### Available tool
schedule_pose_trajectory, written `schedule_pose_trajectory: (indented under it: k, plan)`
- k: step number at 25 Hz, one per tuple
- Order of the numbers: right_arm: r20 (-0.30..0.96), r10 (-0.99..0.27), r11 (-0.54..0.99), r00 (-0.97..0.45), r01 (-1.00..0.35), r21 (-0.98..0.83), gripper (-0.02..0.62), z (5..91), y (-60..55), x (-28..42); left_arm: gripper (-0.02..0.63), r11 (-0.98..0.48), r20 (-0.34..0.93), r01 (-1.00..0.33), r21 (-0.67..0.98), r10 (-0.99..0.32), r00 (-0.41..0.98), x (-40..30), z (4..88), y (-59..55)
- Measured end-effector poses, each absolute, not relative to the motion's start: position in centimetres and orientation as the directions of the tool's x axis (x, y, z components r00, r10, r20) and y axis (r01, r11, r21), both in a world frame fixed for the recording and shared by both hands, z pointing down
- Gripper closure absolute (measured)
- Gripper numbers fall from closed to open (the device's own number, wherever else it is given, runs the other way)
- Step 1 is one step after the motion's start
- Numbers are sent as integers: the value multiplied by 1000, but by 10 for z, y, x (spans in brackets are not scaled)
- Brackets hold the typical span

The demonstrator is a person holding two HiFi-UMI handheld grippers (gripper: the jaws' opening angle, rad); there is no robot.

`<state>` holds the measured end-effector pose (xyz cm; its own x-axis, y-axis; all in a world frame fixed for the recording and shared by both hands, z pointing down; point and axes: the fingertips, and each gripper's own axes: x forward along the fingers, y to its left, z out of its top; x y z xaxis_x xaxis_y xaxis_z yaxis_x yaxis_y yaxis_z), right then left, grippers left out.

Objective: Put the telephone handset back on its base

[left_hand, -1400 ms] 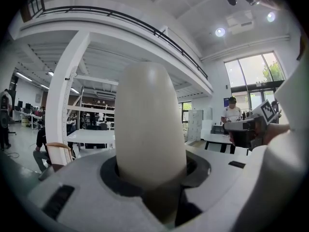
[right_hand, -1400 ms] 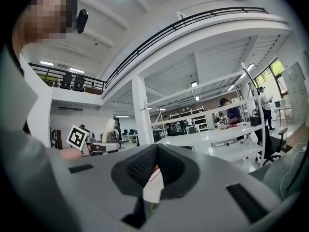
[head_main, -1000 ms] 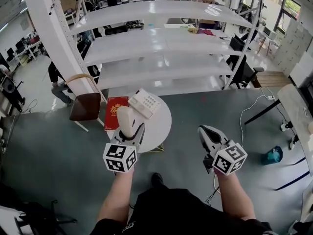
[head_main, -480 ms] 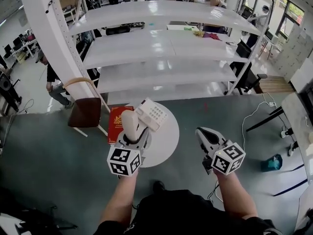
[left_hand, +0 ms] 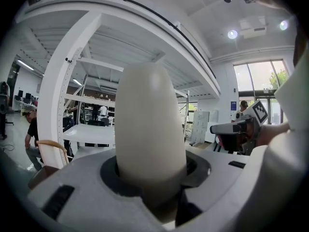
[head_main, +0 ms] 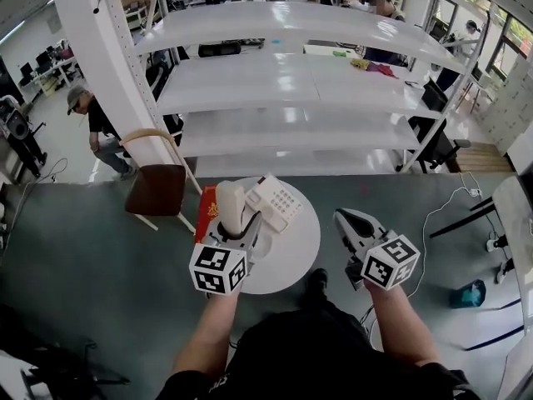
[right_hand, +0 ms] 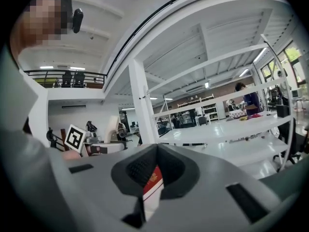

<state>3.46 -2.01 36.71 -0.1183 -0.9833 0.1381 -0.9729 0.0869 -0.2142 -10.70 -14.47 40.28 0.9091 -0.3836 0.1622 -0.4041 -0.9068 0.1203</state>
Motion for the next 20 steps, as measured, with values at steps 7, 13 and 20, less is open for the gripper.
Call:
schedule_pose_trajectory:
  k: [7, 13, 20]
  plan:
    - [142, -961, 205, -238, -955, -212, 591, 372, -81, 53, 436, -858, 160, -501, 114, -482, 862, -97, 404, -191]
    - [170, -917, 316, -361, -917, -245, 591, 386, -132, 105, 437, -771, 196, -617, 157, -588, 785, -57, 418, -229]
    - [203, -864, 397, -462, -871, -290, 590, 407, -172, 186, 437, -672, 230, -718, 180, -681, 695, 0, 427, -256]
